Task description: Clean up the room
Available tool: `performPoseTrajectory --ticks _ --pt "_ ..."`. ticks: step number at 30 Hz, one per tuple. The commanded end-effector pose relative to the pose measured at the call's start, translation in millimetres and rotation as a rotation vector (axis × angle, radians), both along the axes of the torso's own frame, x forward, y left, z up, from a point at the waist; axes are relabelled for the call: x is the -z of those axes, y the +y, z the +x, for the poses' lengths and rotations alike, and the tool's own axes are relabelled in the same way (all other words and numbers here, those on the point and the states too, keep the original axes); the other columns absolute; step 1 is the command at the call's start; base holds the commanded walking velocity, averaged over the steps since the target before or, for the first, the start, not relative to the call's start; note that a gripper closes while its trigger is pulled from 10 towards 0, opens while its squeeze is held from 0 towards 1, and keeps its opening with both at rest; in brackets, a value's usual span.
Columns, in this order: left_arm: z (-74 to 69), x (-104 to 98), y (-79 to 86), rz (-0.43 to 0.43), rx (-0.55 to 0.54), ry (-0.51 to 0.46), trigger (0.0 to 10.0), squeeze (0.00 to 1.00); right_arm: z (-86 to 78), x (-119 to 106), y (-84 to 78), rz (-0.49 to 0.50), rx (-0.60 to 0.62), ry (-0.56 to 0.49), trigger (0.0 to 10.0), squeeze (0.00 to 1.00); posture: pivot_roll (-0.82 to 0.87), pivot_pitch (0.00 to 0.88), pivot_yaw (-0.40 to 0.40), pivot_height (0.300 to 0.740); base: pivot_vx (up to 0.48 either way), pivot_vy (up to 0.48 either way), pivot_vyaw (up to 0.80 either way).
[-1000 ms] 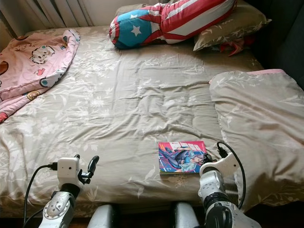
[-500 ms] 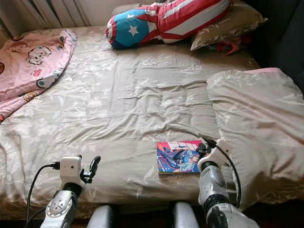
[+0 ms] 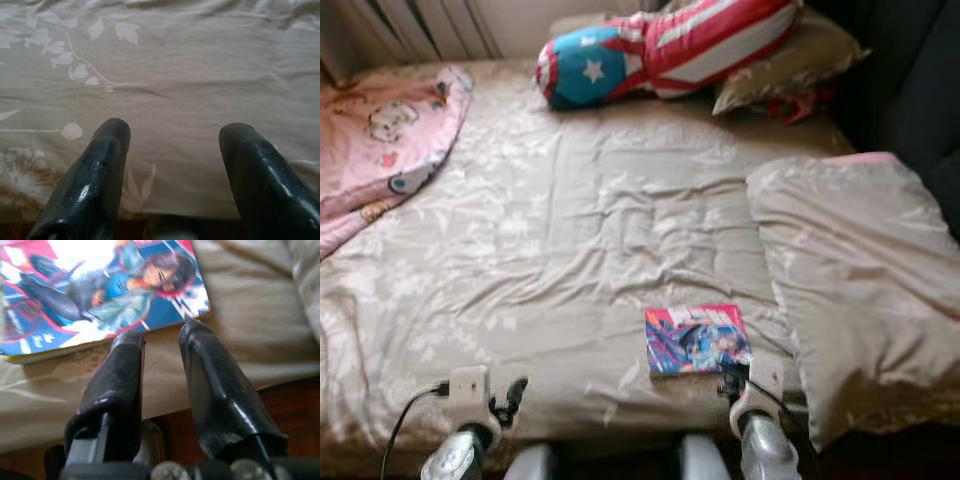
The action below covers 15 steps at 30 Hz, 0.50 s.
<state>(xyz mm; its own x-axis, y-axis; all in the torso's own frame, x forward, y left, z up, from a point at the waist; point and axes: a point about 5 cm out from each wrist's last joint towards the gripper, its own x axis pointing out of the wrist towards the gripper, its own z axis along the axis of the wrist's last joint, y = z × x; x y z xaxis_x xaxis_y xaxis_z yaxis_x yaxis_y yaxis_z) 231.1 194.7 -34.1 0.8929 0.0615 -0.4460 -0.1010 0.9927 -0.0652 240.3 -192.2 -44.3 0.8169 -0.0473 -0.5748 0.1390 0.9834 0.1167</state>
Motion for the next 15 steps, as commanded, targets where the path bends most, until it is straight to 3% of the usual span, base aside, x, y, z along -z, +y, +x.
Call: performPoseTrajectory --ticks 1,14,15 --pt "-7.7 7.9 3.6 0.006 -0.007 0.052 10.0 0.0 -7.4 5.9 0.4 -0.01 -0.01 0.041 10.0 0.0 -0.05 0.083 -0.004 0.74 0.0 0.0 0.0" --pt "-38.9 37.8 1.5 0.006 -0.019 0.29 10.0 0.0 -37.7 27.4 6.0 -0.06 -0.074 0.199 10.0 0.0 -0.05 0.048 -0.002 0.74 0.0 0.0 0.0" --pt "-45.7 42.1 1.5 0.007 -0.024 0.323 10.0 0.0 -50.3 33.6 0.0 -0.07 -0.076 0.246 10.0 0.0 -0.06 0.048 0.004 0.74 0.0 0.0 0.0"
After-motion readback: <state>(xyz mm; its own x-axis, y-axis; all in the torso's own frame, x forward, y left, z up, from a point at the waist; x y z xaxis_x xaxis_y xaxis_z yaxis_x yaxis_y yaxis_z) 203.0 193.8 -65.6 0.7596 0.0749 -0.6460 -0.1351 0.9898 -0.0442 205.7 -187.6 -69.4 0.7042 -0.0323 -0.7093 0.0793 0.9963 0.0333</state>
